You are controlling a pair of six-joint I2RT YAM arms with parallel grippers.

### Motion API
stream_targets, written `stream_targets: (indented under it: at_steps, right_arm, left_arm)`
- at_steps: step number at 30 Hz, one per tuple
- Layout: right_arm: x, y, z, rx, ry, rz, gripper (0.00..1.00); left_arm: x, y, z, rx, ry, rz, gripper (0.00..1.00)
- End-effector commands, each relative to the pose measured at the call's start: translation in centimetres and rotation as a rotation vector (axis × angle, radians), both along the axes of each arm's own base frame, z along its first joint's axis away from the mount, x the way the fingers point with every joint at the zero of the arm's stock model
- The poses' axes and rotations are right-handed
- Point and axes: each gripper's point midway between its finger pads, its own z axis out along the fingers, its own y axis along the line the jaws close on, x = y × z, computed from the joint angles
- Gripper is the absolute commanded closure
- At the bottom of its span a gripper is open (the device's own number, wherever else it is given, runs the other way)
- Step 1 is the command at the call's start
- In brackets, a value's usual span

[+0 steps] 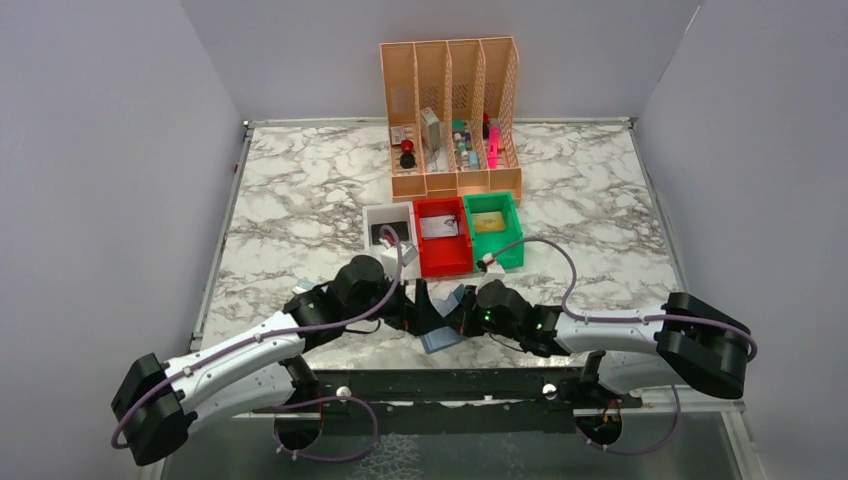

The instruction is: Take the credit cards out of the card holder

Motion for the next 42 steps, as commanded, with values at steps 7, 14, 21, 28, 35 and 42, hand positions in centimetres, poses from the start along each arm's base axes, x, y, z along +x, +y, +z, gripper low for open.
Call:
stream_targets:
  at_steps: [7,14,21,28,35,42]
  right_arm:
    - [0.0,0.4,1.5,0.123,0.023,0.009,0.97]
    - [0.0,-0.2,1.0,0.126,0.032,-0.005,0.97]
    - [-0.1,-0.5,0.6,0.123,0.041,-0.01,0.96]
    - [-0.1,-0.9,0.2,0.119,0.047,-0.02,0.96]
    - [0.0,-0.9,0.2,0.125,0.051,-0.025,0.94]
    - [0.0,-1.6,0.0,0.101,0.054,-0.047,0.89]
  left_arm:
    - [0.9,-2.0,-2.7,0.044,0.008,0.17,0.21]
    - [0.4,-3.1,-4.0,-0.057,0.029,0.165,0.21]
    - [0.3,-4.6,-3.3,-0.116,0.009,0.131,0.23]
    - [0.5,-4.6,-4.2,-0.087,0.012,0.139,0.23]
    - [0.1,-5.5,-5.9,-0.048,0.057,0.106,0.27]
    - [0.2,-6.6,-5.3,-0.083,0.04,0.076,0.33]
